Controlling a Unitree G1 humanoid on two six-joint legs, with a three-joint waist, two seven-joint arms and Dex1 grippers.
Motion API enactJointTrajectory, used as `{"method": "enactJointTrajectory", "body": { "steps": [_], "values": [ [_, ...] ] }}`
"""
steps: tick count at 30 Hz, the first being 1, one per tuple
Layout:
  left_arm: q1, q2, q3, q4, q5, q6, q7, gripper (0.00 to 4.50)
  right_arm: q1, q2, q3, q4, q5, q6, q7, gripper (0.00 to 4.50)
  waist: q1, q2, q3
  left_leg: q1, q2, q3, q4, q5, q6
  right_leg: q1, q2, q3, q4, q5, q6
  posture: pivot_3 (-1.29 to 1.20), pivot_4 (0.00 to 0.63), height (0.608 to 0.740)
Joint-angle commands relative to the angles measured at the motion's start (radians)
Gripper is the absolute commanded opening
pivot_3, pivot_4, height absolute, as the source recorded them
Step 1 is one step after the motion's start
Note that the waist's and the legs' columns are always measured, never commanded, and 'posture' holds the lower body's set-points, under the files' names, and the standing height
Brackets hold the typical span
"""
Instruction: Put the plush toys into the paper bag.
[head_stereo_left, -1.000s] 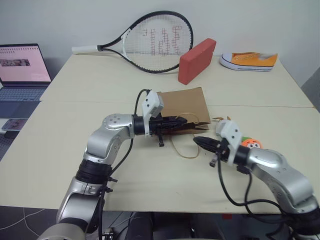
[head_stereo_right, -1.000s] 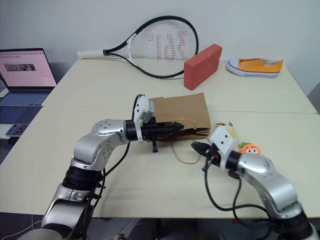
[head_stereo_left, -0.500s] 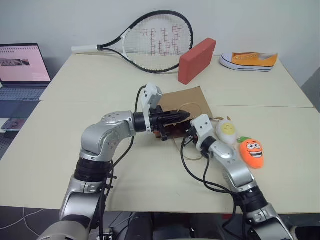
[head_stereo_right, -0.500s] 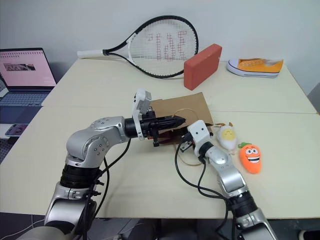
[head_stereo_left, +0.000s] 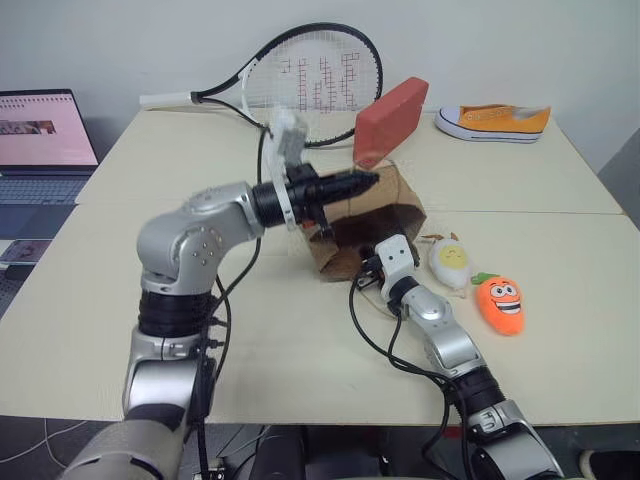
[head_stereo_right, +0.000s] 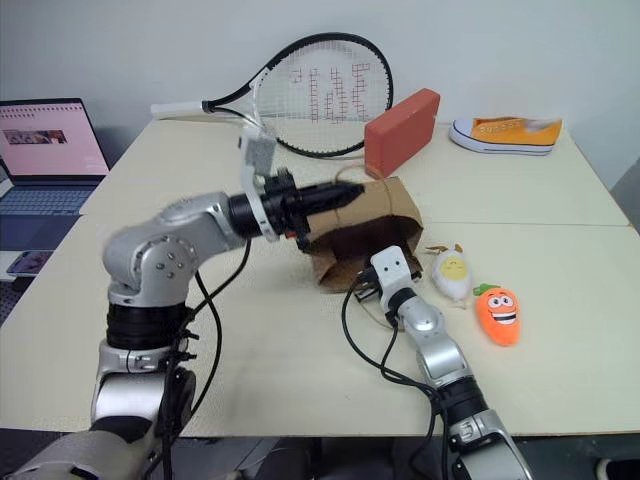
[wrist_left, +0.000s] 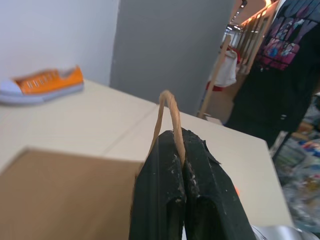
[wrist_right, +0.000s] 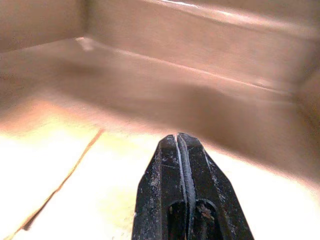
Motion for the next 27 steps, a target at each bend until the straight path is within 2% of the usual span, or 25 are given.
{"method": "enactJointTrajectory", "body": {
  "steps": [1,10,20,27],
  "values": [
    [-0.068,0.024,0.011,0.003,0.044,-0.092,-0.002,0.00,0.023,0.004,0.007,0.023,-0.010,0.025,0.014,0.03,-0.001,0.000,0.000,0.000,0.000,0.000,0.000,0.000,0.000,0.000,0.000,0.000,0.000,0.000,0.000,0.00,0.150,0.740],
    [-0.141,0.074,-0.043,0.058,0.221,-0.332,-0.028,0.00,0.034,0.000,0.005,0.000,-0.019,0.048,0.039,0.03,-0.002,0.000,0.000,0.001,0.000,0.000,-0.001,0.000,0.000,0.001,0.000,0.000,-0.001,0.000,0.000,0.00,0.150,0.740],
    [-0.017,0.048,-0.082,-0.004,0.176,-0.274,-0.065,0.00,0.023,-0.006,-0.015,-0.093,0.014,0.094,0.090,0.03,-0.002,0.000,0.000,0.001,0.000,0.000,-0.003,0.000,0.000,0.001,0.000,0.000,-0.001,0.000,0.000,0.00,0.150,0.740],
    [0.043,0.038,-0.097,-0.037,0.151,-0.238,-0.082,0.00,0.076,-0.080,-0.036,-0.353,0.133,0.179,0.246,0.03,-0.002,0.000,0.000,-0.001,0.000,-0.001,-0.002,0.000,0.000,-0.001,0.000,0.000,-0.001,-0.001,0.000,0.00,0.150,0.740]
  ]
}}
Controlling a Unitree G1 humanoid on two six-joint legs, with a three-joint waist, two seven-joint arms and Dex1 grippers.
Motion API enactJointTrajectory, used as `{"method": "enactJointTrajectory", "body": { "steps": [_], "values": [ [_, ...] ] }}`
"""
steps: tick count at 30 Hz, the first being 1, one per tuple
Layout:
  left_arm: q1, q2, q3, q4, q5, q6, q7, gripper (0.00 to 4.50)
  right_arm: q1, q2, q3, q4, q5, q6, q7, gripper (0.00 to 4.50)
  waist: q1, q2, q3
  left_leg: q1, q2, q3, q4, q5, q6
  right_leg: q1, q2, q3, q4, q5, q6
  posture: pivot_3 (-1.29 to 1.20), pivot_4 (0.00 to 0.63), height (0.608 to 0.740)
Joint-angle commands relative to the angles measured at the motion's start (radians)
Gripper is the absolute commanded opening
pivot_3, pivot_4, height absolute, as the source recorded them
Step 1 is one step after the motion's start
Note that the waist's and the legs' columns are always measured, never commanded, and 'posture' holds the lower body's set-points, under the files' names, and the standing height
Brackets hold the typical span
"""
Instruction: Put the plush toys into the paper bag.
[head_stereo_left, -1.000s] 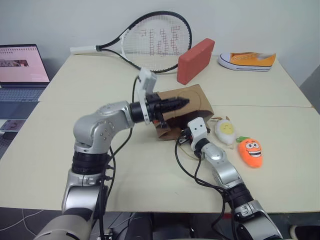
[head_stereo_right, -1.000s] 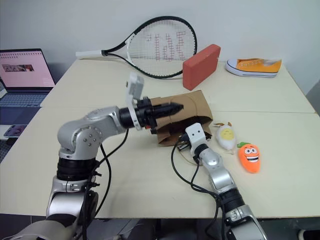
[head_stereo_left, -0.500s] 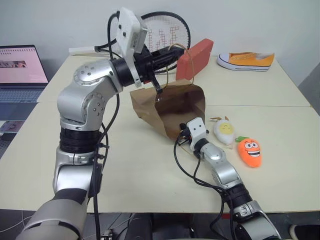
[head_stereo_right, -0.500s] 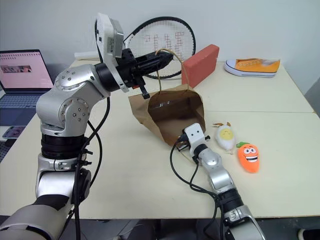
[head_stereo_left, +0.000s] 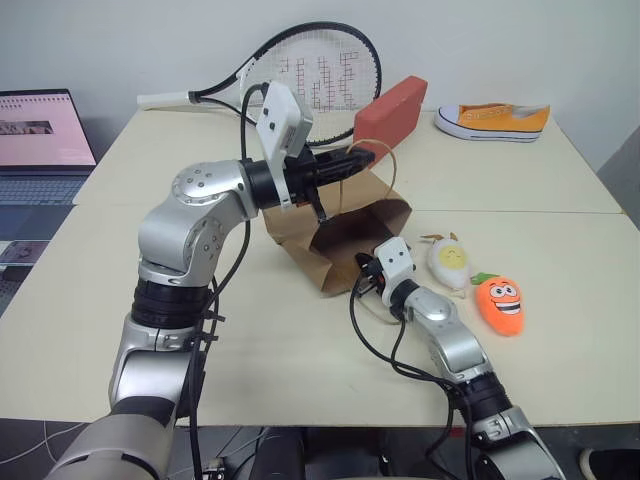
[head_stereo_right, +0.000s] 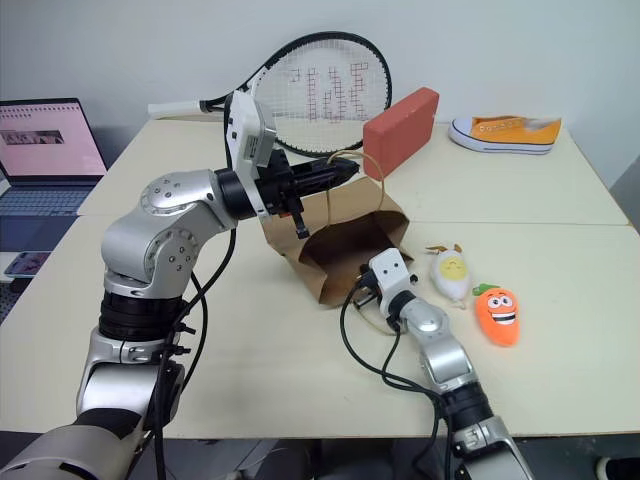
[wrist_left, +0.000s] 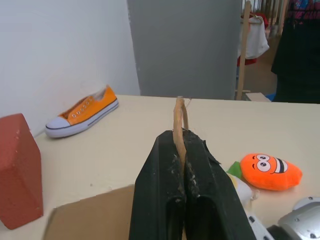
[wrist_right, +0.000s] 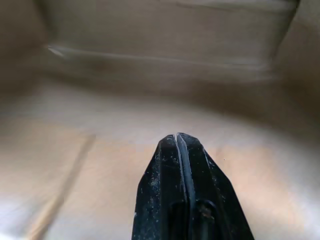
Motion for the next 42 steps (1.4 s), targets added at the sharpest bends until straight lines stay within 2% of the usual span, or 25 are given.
{"method": "enactJointTrajectory", "body": {
  "steps": [1,5,9,10,12,15,18,21,30,33,42],
  "values": [
    [0.006,-0.006,-0.004,-0.060,-0.023,0.007,-0.008,0.00,0.022,-0.058,-0.024,-0.187,0.074,0.050,0.089,0.03,0.001,0.000,0.000,0.000,0.000,0.000,0.000,0.000,0.000,0.000,0.000,0.000,0.000,0.000,0.000,0.00,0.150,0.740],
    [0.012,-0.013,-0.005,-0.073,-0.032,0.020,-0.004,0.00,0.062,-0.155,-0.055,-0.395,0.174,0.171,0.167,0.03,0.003,0.000,0.000,-0.001,0.000,0.000,0.000,0.000,0.000,0.000,0.000,-0.001,0.000,0.000,0.000,0.00,0.150,0.740],
    [0.027,-0.011,-0.008,-0.094,-0.055,0.044,-0.017,0.00,0.087,-0.313,-0.172,-0.598,0.333,0.323,0.262,0.03,0.005,0.000,0.000,-0.001,0.000,0.000,0.000,0.000,0.000,-0.001,0.000,0.000,0.000,0.000,0.000,0.00,0.150,0.740],
    [0.033,-0.009,-0.009,-0.101,-0.062,0.050,-0.021,0.00,0.093,-0.357,-0.212,-0.623,0.369,0.351,0.282,0.19,0.006,0.000,0.000,-0.001,0.000,0.000,0.000,0.000,0.000,0.000,0.000,-0.001,0.000,0.000,0.000,0.00,0.150,0.740],
    [0.046,-0.007,-0.011,-0.118,-0.076,0.063,-0.030,0.00,0.099,-0.431,-0.280,-0.645,0.418,0.392,0.307,0.60,0.008,0.000,0.000,-0.001,0.000,0.000,0.000,0.000,0.000,0.000,0.000,0.000,0.000,0.000,0.000,0.00,0.150,0.740],
    [0.070,-0.001,-0.014,-0.144,-0.096,0.085,-0.041,0.00,0.117,-0.517,-0.339,-0.636,0.430,0.417,0.316,1.66,0.008,0.000,0.000,-0.001,0.000,0.000,0.001,0.000,0.000,0.000,0.000,0.000,0.000,0.000,0.000,0.00,0.150,0.740],
    [0.088,0.005,-0.016,-0.161,-0.103,0.093,-0.044,0.00,0.143,-0.566,-0.334,-0.596,0.360,0.393,0.279,2.78,0.008,0.000,0.000,-0.001,0.000,0.000,0.001,0.000,0.000,0.000,0.000,0.000,0.000,-0.001,-0.001,0.00,0.150,0.740],
    [0.092,0.011,-0.002,-0.163,-0.114,0.103,-0.041,0.00,0.177,-0.620,-0.272,-0.545,0.256,0.374,0.250,3.86,0.011,0.000,0.000,-0.002,0.000,0.001,0.001,0.000,0.000,-0.001,0.000,0.000,-0.001,-0.001,-0.002,0.00,0.150,0.740],
    [0.091,0.032,0.016,-0.157,-0.119,0.092,-0.028,0.00,0.157,-0.636,-0.129,-0.376,0.031,0.276,0.172,3.86,0.010,0.000,0.000,-0.002,-0.001,0.001,0.002,0.000,0.000,-0.001,0.000,0.001,-0.001,-0.003,-0.005,0.00,0.150,0.740],
    [0.091,0.033,0.020,-0.153,-0.119,0.087,-0.022,0.00,0.133,-0.626,-0.116,-0.325,-0.016,0.235,0.155,3.22,0.010,0.000,0.000,-0.002,0.000,0.001,0.002,0.000,0.000,-0.001,0.000,0.000,-0.001,-0.003,-0.005,0.00,0.150,0.740],
    [0.102,0.035,0.021,-0.162,-0.131,0.088,-0.019,0.00,0.105,-0.628,-0.172,-0.288,-0.030,0.149,0.179,0.03,0.010,0.000,0.000,-0.002,0.000,0.001,0.002,0.000,0.000,-0.001,0.000,0.000,-0.001,-0.003,-0.004,0.00,0.150,0.740]
  ]
}}
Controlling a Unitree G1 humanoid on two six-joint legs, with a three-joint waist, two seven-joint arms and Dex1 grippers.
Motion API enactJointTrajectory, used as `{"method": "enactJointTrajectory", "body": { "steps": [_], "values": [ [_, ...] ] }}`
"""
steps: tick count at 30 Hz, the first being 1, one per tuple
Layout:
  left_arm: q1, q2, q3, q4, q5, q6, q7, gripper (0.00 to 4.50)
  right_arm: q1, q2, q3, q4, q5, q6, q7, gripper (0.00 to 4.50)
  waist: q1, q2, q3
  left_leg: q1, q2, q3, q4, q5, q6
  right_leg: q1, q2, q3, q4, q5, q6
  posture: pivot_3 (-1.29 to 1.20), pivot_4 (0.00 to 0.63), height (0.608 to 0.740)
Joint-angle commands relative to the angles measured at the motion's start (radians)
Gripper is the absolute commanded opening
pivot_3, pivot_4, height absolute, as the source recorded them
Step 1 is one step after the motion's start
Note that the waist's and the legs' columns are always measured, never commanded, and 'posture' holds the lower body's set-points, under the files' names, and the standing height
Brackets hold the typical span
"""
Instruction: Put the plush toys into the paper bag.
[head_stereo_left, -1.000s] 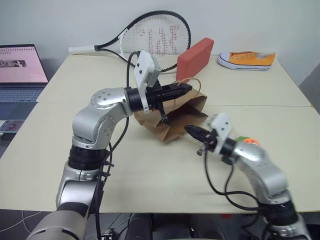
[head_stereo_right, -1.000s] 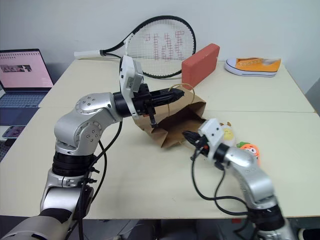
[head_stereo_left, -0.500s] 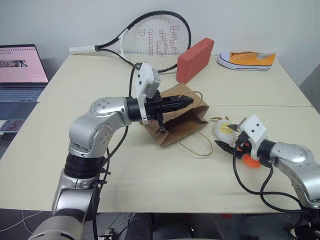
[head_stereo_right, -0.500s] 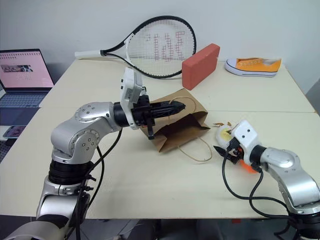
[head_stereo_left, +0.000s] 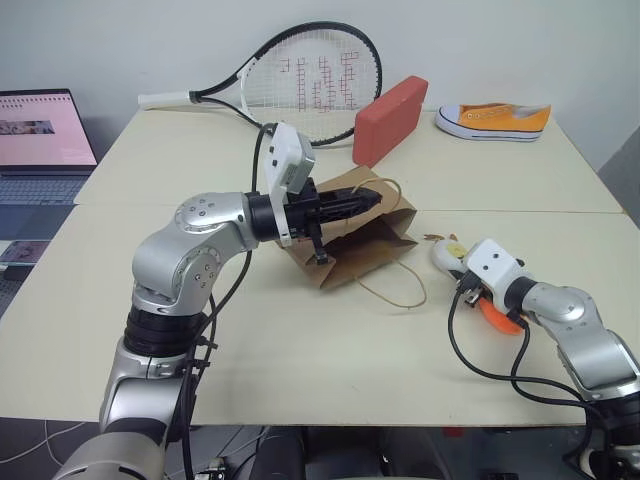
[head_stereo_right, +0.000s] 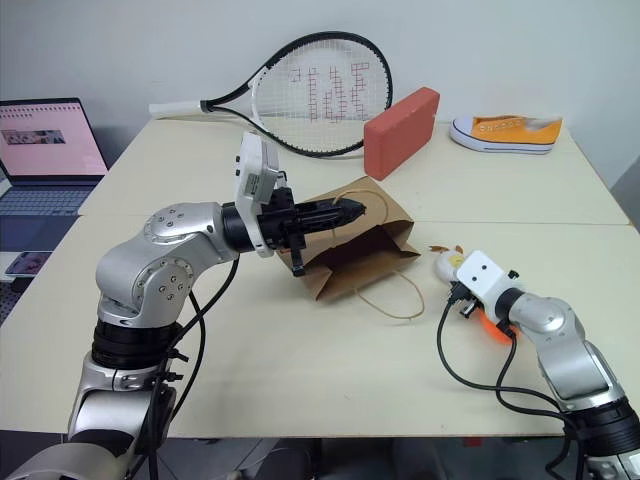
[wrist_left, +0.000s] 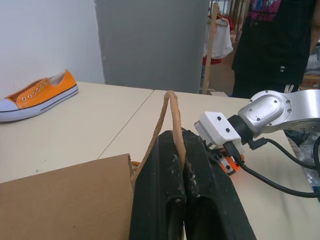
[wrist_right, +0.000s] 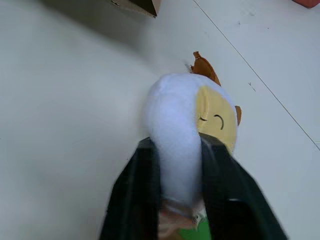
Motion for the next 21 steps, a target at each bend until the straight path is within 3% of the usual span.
{"method": "enactJointTrajectory", "body": {
  "steps": [1,5,12,16,21],
  "values": [
    [-0.001,0.006,0.029,-0.029,-0.020,-0.012,-0.002,0.00,-0.028,-0.008,-0.082,-0.025,0.043,-0.021,0.028,0.03,0.000,0.000,0.000,0.000,0.000,0.000,0.000,0.000,0.000,0.000,0.000,0.000,0.000,0.000,0.000,0.00,0.150,0.740],
    [-0.003,0.010,0.031,-0.028,-0.026,-0.013,-0.005,0.00,-0.036,-0.059,-0.139,-0.096,0.135,0.028,0.138,0.03,0.000,0.000,0.000,0.000,0.000,0.000,0.000,0.000,0.000,0.000,0.000,0.000,0.000,0.002,0.004,0.00,0.150,0.740],
    [-0.009,0.016,0.034,-0.016,-0.030,-0.017,-0.017,0.00,-0.034,-0.239,-0.284,-0.303,0.471,0.248,0.412,0.03,0.003,0.000,0.000,-0.001,0.000,-0.001,0.000,0.000,0.000,0.000,0.000,-0.001,0.000,0.002,0.004,0.00,0.150,0.740],
    [0.003,0.010,0.020,-0.031,-0.036,-0.008,-0.031,0.00,-0.084,-0.217,-0.258,-0.382,0.580,0.334,0.387,0.03,0.002,0.000,0.000,0.000,0.000,0.000,0.000,0.000,0.000,0.000,0.000,-0.001,0.000,0.002,0.003,0.00,0.150,0.740],
    [0.035,0.001,-0.007,-0.065,-0.038,-0.003,-0.035,0.00,-0.127,-0.153,-0.145,-0.368,0.519,0.311,0.310,0.03,0.006,0.000,0.000,-0.001,0.000,0.000,0.001,0.000,0.000,0.000,0.000,0.000,-0.001,0.000,0.000,0.00,0.150,0.740]
  ]
}}
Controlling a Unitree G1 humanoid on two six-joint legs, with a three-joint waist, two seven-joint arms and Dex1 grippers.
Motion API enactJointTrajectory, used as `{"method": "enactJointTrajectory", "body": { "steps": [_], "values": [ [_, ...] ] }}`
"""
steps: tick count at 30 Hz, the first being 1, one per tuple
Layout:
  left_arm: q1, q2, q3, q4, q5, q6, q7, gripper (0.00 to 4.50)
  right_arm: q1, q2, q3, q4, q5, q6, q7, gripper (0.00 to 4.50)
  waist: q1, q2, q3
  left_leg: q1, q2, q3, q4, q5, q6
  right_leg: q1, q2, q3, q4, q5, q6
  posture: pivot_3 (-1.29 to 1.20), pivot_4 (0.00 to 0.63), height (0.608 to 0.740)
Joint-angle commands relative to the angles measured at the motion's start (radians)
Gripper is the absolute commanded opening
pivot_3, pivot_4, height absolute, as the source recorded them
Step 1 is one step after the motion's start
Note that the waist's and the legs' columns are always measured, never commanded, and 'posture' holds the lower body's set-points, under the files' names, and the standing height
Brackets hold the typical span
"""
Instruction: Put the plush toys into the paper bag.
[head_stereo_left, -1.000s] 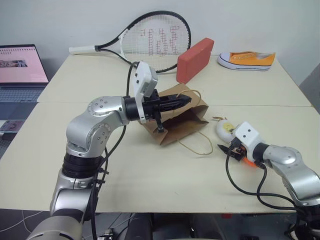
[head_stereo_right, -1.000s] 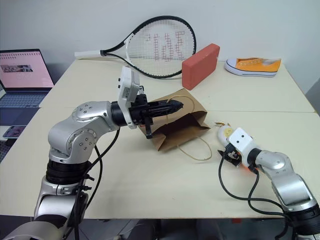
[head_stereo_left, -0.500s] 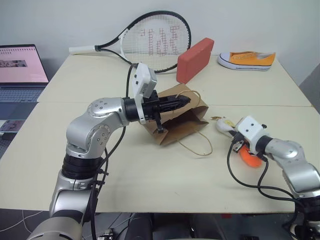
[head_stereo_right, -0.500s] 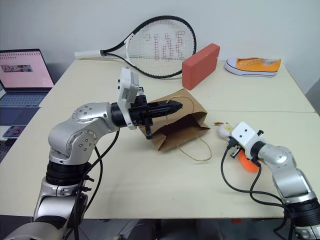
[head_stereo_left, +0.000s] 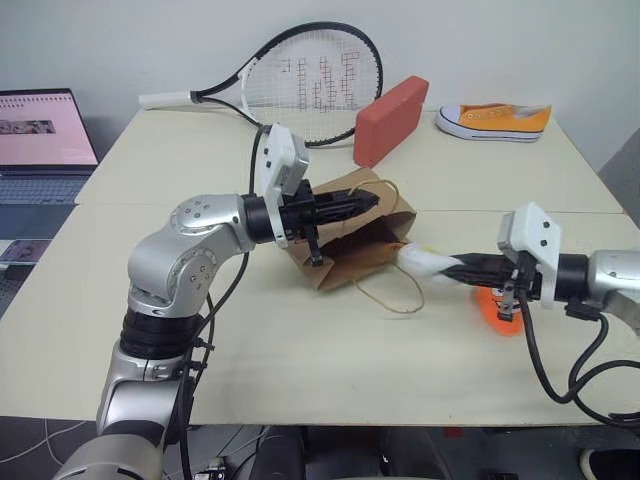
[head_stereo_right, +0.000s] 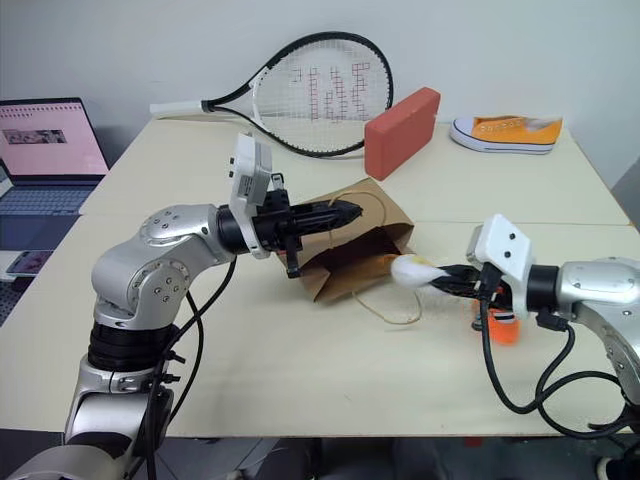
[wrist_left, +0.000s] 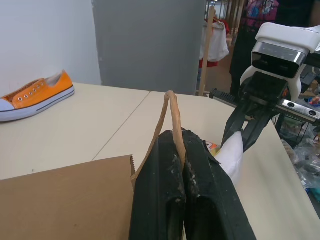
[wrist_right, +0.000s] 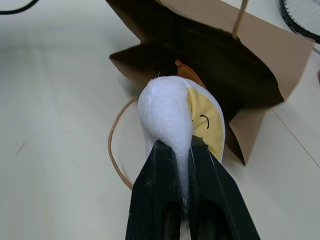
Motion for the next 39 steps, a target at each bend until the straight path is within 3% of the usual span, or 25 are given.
{"method": "enactJointTrajectory", "body": {
  "steps": [1,11,18,25,26,32,35,38,39],
  "values": [
    [0.009,-0.010,-0.012,-0.053,-0.022,-0.002,-0.007,0.00,-0.036,0.043,0.082,0.011,-0.067,-0.040,-0.063,0.03,0.003,0.000,0.000,0.000,0.000,0.000,0.000,0.000,0.000,0.000,0.000,0.000,0.000,0.000,0.000,0.00,0.150,0.740],
    [0.043,-0.021,-0.021,-0.109,-0.064,0.023,0.008,0.00,-0.131,0.314,0.320,0.200,-0.322,-0.159,-0.279,0.03,0.003,0.000,0.000,0.000,0.000,0.000,-0.001,0.000,0.000,-0.001,0.000,0.000,0.001,0.001,0.001,0.00,0.150,0.740],
    [0.051,-0.014,-0.021,-0.125,-0.089,0.040,-0.001,0.00,-0.157,0.494,0.362,0.350,-0.494,-0.275,-0.476,0.03,0.003,0.000,0.000,0.000,0.000,0.000,-0.001,0.000,0.000,-0.002,0.000,0.000,0.001,0.002,0.004,0.00,0.150,0.740],
    [0.060,-0.002,-0.023,-0.123,-0.095,0.045,-0.011,0.00,-0.162,0.591,0.384,0.497,-0.621,-0.446,-0.582,0.03,0.001,0.000,0.000,0.000,0.000,0.000,-0.001,0.000,0.000,-0.002,0.000,0.000,0.001,0.003,0.004,0.00,0.150,0.740],
    [0.061,-0.001,-0.023,-0.120,-0.092,0.045,-0.010,0.00,-0.157,0.596,0.391,0.512,-0.638,-0.469,-0.588,0.55,0.001,0.000,0.000,0.000,0.000,0.000,-0.002,0.000,0.000,-0.002,0.000,0.000,0.001,0.003,0.004,0.00,0.150,0.740],
    [0.057,-0.015,-0.013,-0.094,-0.075,0.036,0.029,0.00,-0.126,0.601,0.386,0.506,-0.666,-0.514,-0.566,2.42,0.000,0.000,0.000,0.000,0.000,0.000,-0.002,0.000,0.000,-0.002,0.000,0.000,0.001,0.003,0.004,0.00,0.150,0.740],
    [0.049,-0.027,-0.015,-0.079,-0.066,0.035,0.052,0.00,-0.118,0.574,0.381,0.475,-0.689,-0.531,-0.552,3.56,0.000,0.000,0.000,0.000,0.000,-0.001,-0.002,0.000,0.000,-0.002,0.000,0.000,0.001,0.003,0.004,0.00,0.150,0.740],
    [0.043,-0.038,-0.021,-0.064,-0.053,0.030,0.072,0.00,-0.097,0.540,0.386,0.424,-0.692,-0.527,-0.505,4.49,0.000,0.000,0.000,0.000,0.000,-0.001,-0.002,0.000,0.000,-0.002,0.000,0.000,0.001,0.003,0.004,0.00,0.150,0.740],
    [0.042,-0.040,-0.022,-0.062,-0.051,0.030,0.075,0.00,-0.091,0.534,0.385,0.412,-0.690,-0.524,-0.497,4.49,0.001,0.000,0.000,0.000,0.000,-0.001,-0.002,0.000,0.000,-0.002,0.000,0.000,0.001,0.002,0.004,0.00,0.150,0.740]
  ]
}}
